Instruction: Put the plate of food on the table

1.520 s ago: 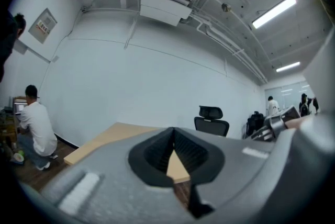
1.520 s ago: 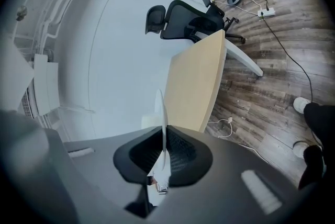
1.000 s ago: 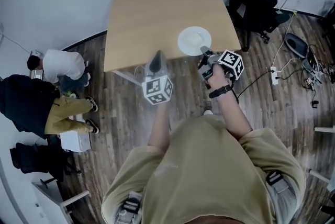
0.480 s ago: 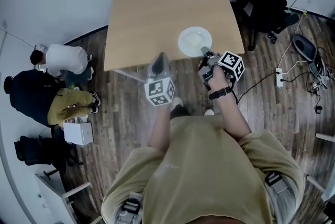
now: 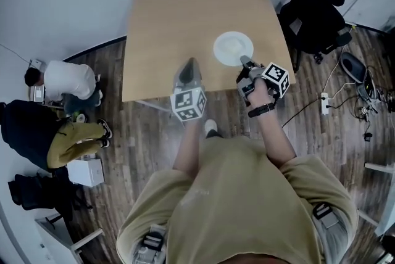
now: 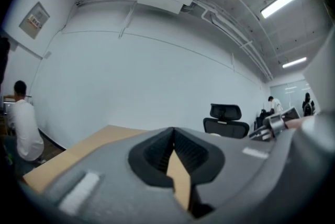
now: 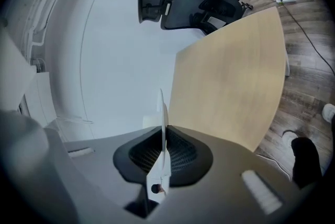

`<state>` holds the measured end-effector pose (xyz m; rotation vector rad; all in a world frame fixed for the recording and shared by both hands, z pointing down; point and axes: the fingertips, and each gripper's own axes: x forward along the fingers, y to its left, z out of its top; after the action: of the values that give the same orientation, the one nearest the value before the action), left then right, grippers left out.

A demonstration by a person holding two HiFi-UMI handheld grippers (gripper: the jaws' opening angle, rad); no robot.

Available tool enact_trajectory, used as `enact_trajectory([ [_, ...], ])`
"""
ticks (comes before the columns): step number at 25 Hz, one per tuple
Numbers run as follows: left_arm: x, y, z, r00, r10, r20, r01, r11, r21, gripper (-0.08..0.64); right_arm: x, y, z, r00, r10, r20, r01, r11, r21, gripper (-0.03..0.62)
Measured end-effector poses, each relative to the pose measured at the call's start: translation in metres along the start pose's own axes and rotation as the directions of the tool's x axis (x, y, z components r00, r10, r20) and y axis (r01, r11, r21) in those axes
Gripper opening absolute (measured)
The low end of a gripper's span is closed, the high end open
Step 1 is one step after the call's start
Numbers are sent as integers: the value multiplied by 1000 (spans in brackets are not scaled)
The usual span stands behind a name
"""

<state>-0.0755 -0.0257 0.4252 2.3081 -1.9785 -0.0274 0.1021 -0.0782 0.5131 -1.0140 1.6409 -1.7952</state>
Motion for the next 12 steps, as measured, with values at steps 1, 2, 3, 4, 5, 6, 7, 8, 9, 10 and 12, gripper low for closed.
enact_trajectory([
  [1,9,11,6,1000,-4,11,4,1000,-4,-2,12,4,-2,1000,-1,4,1,1000,-8,23],
  [2,18,21,11,1000,-11,19,11,1000,-4,-2,23,9,-3,1000,0,9,0,1000,-13,24],
  [3,27,29,15,999,-23,26,23,1000,-4,-2,35,14,-5,1000,3,16,-2,1000,-17,24],
  [4,36,37,18,999,-37,30,38,999,-3,-2,45,18,-6,1000,6,26,-5,1000,-20,23],
  [5,44,44,21,998,-53,34,53,999,-2,-2,56,22,-8,999,8,37,-7,1000,-22,23],
  [6,53,51,23,997,-65,39,65,998,-4,-2,67,25,-8,999,9,46,-8,1000,-22,23],
  [7,61,59,25,996,-72,45,72,997,-8,-2,78,28,-9,999,8,51,-7,1000,-20,23],
  [8,66,66,24,996,-74,48,74,997,-15,-2,86,29,-12,999,6,50,-5,1000,-17,23],
  [9,69,72,21,996,-75,47,76,997,-23,-2,91,27,-15,999,2,48,-1,1000,-15,25],
  [10,72,77,17,996,-79,42,80,996,-32,-2,93,24,-19,999,-1,50,1,1000,-13,25],
  [12,85,82,16,994,-103,38,106,992,-73,-2,98,21,-15,997,-3,75,3,1000,1,20],
])
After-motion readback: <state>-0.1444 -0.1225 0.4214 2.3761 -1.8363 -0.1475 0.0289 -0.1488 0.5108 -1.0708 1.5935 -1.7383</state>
